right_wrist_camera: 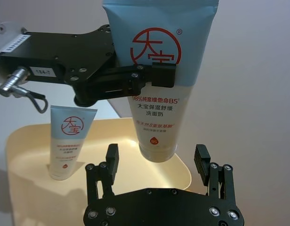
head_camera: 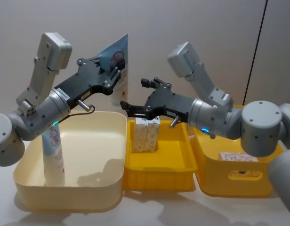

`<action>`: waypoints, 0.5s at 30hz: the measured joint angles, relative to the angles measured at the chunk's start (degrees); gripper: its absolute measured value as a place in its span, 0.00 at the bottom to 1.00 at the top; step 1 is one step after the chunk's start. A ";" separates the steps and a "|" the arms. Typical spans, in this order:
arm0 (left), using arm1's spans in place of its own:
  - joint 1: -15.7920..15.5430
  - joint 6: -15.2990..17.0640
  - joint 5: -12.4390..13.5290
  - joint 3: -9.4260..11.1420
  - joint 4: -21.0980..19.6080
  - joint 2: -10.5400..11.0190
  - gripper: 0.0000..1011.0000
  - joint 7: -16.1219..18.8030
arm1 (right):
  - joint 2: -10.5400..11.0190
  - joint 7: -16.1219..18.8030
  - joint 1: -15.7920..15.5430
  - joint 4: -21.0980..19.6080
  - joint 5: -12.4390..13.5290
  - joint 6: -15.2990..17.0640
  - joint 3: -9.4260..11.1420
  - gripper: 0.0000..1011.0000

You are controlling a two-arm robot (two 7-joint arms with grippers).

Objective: Bimanual collaborative sorting of washing and personal care products

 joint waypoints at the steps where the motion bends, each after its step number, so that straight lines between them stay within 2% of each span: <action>1: 0.04 0.03 0.00 0.00 -0.07 0.02 0.22 0.03 | -0.22 -0.23 0.24 0.57 -0.18 -0.52 -0.19 0.99; 3: 0.12 0.15 0.02 0.01 -0.18 0.05 0.22 0.09 | -0.93 -1.24 1.02 2.25 -0.94 -2.44 -0.74 0.99; 7: 0.46 0.47 0.10 0.01 -0.66 0.19 0.22 0.32 | -1.75 -2.15 1.90 4.19 -1.63 -4.17 -1.41 0.99; 15: 1.03 1.01 0.23 0.00 -1.59 0.40 0.22 0.75 | -3.06 -2.67 3.39 7.27 -2.34 -6.03 -2.74 0.99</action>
